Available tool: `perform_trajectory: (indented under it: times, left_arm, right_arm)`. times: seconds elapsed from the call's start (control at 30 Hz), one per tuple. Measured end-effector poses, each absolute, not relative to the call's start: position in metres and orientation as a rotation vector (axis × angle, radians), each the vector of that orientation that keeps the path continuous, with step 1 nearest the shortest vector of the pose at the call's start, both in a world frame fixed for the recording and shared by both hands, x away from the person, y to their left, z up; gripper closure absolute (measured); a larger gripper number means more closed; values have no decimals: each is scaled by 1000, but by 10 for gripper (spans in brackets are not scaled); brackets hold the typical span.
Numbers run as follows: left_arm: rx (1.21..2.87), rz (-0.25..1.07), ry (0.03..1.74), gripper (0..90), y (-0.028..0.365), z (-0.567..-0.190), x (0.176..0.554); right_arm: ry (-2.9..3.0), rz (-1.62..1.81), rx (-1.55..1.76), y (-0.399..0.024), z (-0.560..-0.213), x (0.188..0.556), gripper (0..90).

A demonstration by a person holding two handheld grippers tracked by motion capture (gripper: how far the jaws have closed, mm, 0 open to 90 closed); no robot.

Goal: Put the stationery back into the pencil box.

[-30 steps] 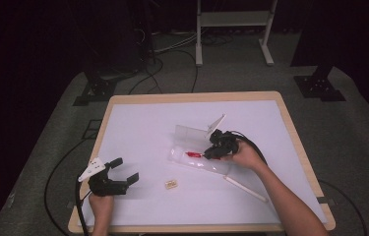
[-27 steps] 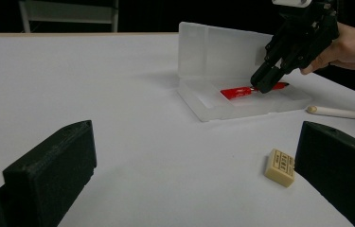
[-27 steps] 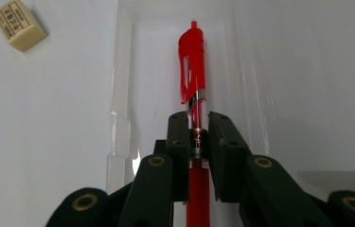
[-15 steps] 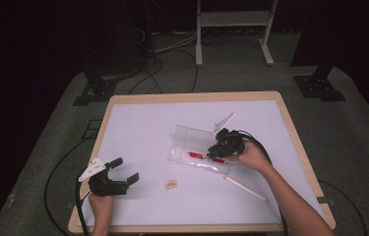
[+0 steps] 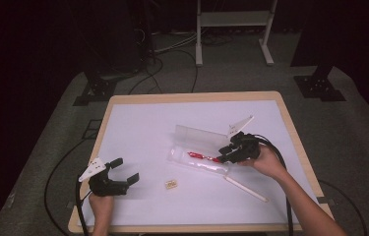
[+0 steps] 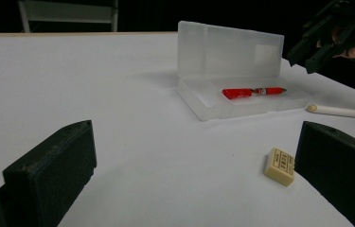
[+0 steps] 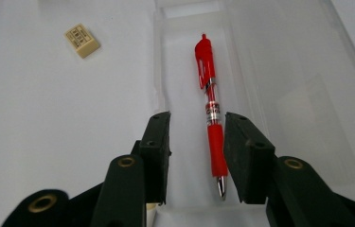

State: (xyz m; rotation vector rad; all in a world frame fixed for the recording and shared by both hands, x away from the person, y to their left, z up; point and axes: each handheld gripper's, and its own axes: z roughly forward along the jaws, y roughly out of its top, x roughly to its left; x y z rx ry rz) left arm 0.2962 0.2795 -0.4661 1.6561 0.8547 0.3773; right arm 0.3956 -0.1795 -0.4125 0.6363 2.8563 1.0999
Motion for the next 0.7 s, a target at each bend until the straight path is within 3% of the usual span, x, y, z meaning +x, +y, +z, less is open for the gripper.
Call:
perform_trajectory:
  times: [0.7]
  left_arm:
    - [1657, 378, 856, 0, 279, -466, 296]
  right_arm:
    - [2817, 1123, 647, -221, -420, 343, 598]
